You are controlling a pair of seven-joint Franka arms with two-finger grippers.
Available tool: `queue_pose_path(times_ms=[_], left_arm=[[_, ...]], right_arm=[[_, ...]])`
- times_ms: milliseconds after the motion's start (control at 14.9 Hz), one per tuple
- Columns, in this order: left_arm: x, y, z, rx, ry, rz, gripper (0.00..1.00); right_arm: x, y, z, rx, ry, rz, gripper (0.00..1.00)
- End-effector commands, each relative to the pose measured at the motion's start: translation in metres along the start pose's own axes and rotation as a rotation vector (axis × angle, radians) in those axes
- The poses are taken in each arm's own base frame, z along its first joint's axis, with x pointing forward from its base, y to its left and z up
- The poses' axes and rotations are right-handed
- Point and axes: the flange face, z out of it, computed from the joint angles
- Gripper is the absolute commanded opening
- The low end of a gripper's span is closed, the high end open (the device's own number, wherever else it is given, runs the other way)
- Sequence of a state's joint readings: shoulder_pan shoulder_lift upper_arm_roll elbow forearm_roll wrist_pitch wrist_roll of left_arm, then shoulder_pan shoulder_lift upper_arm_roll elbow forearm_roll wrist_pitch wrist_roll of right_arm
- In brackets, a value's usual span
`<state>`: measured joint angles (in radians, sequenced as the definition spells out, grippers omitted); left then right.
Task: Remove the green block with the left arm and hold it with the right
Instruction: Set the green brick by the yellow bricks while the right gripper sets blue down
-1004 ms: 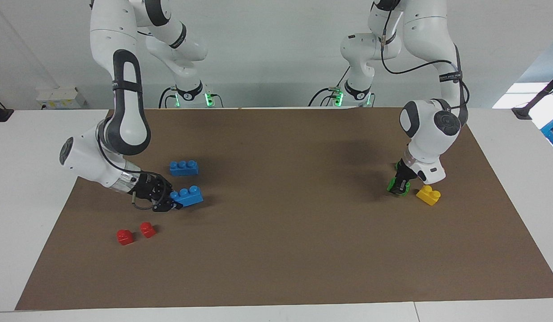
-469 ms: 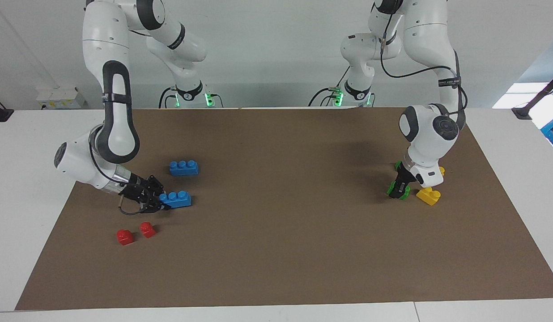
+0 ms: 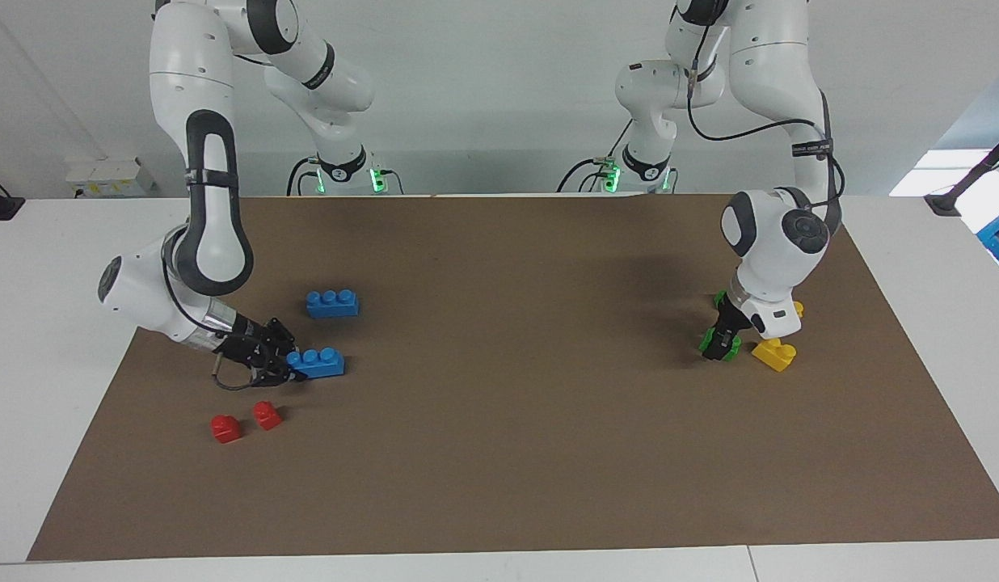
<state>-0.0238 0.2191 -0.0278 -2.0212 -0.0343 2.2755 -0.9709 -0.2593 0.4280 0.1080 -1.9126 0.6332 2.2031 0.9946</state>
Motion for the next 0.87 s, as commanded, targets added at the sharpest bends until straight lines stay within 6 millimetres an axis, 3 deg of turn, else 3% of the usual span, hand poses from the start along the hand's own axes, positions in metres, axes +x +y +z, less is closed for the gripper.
queue_pose_path(times_ms=[0,268,335,535,803], left_arm=[[0.011,0.009,-0.047,0.015,-0.010,0.035,1.00],[0.014,0.006,-0.114,0.037,-0.025,0.228,1.00],[0.017,0.000,-0.132,0.043,-0.031,0.306,1.00],[0.013,-0.021,-0.188,0.029,-0.021,0.484,1.00],[-0.006,-0.053,-0.246,0.026,-0.023,0.654,1.00]], right_arm=[[-0.012,0.004,0.016,-0.015,0.022,0.020,0.00],[-0.017,0.005,0.021,-0.023,0.021,0.030,0.00],[-0.018,0.005,0.021,-0.021,0.023,0.027,0.04],[-0.026,0.003,0.025,-0.017,0.028,0.014,0.80],[-0.030,-0.001,0.019,-0.010,0.028,0.005,0.85]])
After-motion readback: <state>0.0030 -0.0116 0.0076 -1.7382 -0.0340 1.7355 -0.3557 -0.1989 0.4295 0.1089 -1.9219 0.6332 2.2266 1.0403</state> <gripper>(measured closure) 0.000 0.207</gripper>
